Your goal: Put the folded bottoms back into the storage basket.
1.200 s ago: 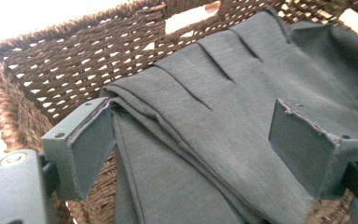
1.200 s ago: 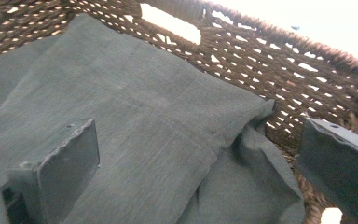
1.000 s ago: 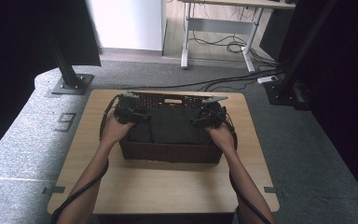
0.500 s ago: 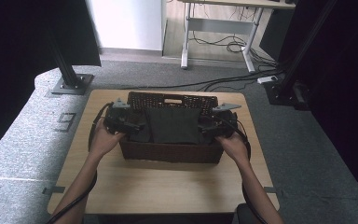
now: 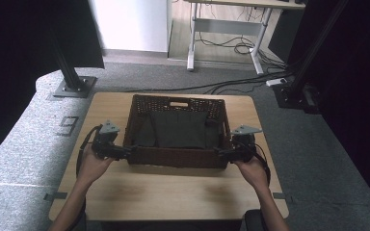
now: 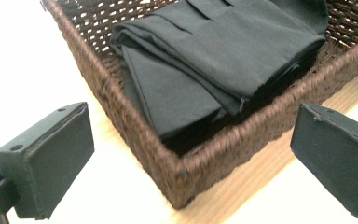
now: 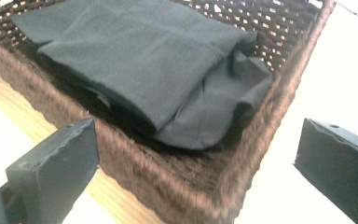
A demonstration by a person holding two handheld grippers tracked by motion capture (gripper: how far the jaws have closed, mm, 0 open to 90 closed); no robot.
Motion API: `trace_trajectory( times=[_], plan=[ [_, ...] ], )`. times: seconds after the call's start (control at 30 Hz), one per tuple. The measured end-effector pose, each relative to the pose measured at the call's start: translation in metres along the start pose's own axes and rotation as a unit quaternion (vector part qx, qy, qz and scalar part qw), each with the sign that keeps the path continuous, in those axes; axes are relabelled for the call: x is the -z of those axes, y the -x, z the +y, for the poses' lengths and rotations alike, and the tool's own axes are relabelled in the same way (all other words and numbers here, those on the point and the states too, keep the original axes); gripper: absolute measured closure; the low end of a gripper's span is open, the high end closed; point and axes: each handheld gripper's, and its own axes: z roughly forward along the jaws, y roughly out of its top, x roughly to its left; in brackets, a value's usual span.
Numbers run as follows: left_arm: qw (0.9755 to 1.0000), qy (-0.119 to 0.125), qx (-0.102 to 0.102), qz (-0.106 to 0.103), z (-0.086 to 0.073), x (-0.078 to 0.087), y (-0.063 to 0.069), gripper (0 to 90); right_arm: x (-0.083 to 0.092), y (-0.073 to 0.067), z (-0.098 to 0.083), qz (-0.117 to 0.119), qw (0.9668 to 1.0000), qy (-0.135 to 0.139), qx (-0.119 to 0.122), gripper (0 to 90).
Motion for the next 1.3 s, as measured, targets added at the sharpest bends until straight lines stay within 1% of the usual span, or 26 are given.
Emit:
trace_trajectory(
  times=[0.17, 0.33, 0.43, 0.5, 0.67, 0.73, 0.83, 0.93, 0.97, 1.0, 1.07, 1.1, 1.17, 1.2, 1.23, 1.3],
  plan=[
    [1.0000, -0.001, 0.001, 0.002, -0.018, -0.001, 0.002, 0.0, 0.000, 0.001, -0.017, -0.003, 1.0000, -0.004, -0.008, 0.0],
    [0.9999, -0.006, 0.013, 0.000, -0.038, -0.008, 0.004, 0.0, -0.004, 0.004, -0.038, -0.008, 0.9998, -0.008, -0.019, 0.0],
    [0.9999, -0.007, 0.012, -0.003, -0.050, -0.013, 0.004, 0.0, -0.008, 0.005, -0.049, -0.010, 0.9995, -0.012, -0.028, 0.0],
    [0.9999, -0.003, 0.013, -0.004, -0.058, -0.016, 0.005, 0.0, -0.011, 0.006, -0.057, -0.010, 0.9993, -0.015, -0.031, 0.0],
    [0.9995, -0.012, 0.028, -0.009, -0.076, -0.027, 0.006, 0.0, -0.019, 0.008, -0.075, -0.016, 0.9988, -0.025, -0.040, 0.0],
    [0.9994, -0.017, 0.029, -0.007, -0.083, -0.031, 0.007, 0.0, -0.022, 0.009, -0.081, -0.018, 0.9986, -0.030, -0.041, 0.0],
    [0.9991, -0.029, 0.032, -0.006, -0.093, -0.039, 0.009, 0.0, -0.028, 0.009, -0.092, -0.018, 0.9980, -0.037, -0.048, 0.0],
    [0.9985, -0.043, 0.032, -0.010, -0.105, -0.049, 0.011, 0.0, -0.034, 0.010, -0.102, -0.020, 0.9975, -0.045, -0.050, 0.0],
    [0.9985, -0.043, 0.032, -0.010, -0.105, -0.049, 0.011, 0.0, -0.036, 0.011, -0.107, -0.020, 0.9973, -0.048, -0.051, 0.0],
    [0.9979, -0.059, 0.027, -0.005, -0.109, -0.054, 0.013, 0.0, -0.038, 0.011, -0.109, -0.020, 0.9972, -0.050, -0.053, 0.0],
    [0.9969, -0.076, 0.022, 0.000, -0.110, -0.057, 0.014, 0.0, -0.041, 0.011, -0.115, -0.017, 0.9968, -0.055, -0.055, 0.0],
    [0.9965, -0.081, 0.019, 0.005, -0.110, -0.058, 0.014, 0.0, -0.043, 0.011, -0.117, -0.015, 0.9967, -0.057, -0.056, 0.0],
    [0.9961, -0.087, 0.010, 0.014, -0.109, -0.060, 0.017, 0.0, -0.047, 0.011, -0.122, -0.014, 0.9963, -0.064, -0.055, 0.0],
    [0.9961, -0.086, 0.010, 0.014, -0.109, -0.061, 0.017, 0.0, -0.048, 0.010, -0.124, -0.021, 0.9969, -0.060, -0.047, 0.0],
    [0.9961, -0.086, 0.010, 0.014, -0.109, -0.061, 0.017, 0.0, -0.048, 0.009, -0.125, -0.022, 0.9972, -0.057, -0.043, 0.0],
    [0.9961, -0.086, 0.010, 0.014, -0.109, -0.061, 0.017, 0.0, -0.048, 0.009, -0.125, -0.024, 0.9971, -0.057, -0.044, 0.0]
  ],
)
